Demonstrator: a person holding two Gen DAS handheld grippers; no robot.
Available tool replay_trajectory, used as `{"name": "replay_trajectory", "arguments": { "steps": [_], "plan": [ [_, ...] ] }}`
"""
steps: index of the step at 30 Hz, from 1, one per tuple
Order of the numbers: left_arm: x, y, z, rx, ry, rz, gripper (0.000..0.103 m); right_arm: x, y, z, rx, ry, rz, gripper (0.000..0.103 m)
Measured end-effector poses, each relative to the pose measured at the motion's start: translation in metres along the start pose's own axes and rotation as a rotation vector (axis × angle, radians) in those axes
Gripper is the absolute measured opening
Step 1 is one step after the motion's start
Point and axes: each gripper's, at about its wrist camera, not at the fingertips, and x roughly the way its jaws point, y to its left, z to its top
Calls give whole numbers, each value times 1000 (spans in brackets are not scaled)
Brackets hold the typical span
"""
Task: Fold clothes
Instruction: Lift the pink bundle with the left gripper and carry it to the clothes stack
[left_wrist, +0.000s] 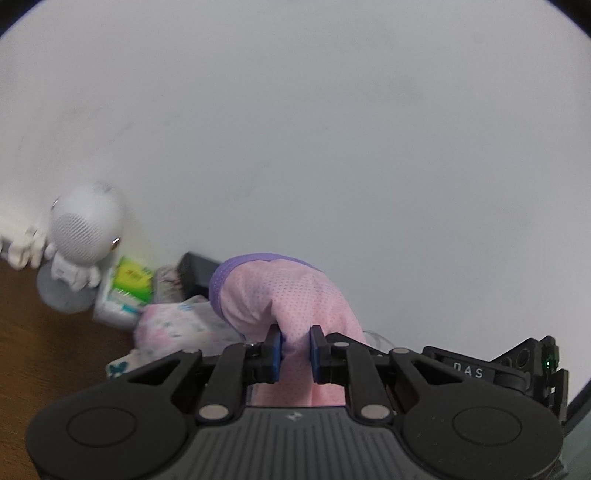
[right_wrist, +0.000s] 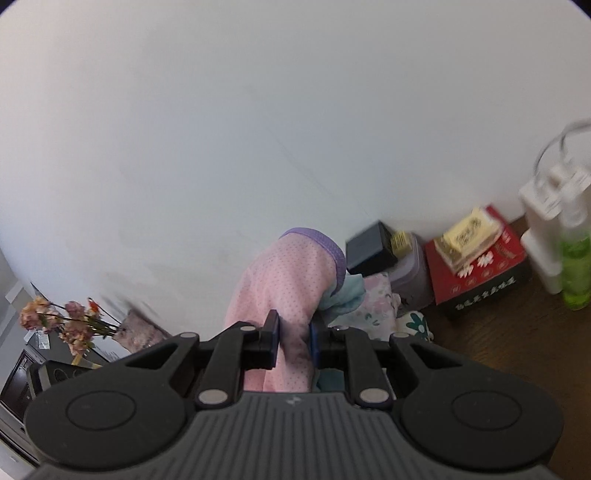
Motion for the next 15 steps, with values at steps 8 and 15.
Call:
{"name": "replay_trajectory", "arguments": {
  "steps": [8, 15],
  "plan": [
    [9, 43, -6, -87, 25, 2, 14, 30, -20, -9, 53, 46, -8, 16],
    [11, 48, -8, -83, 31, 29, 15, 36, -24, -11, 65, 54, -16, 20]
  ]
}}
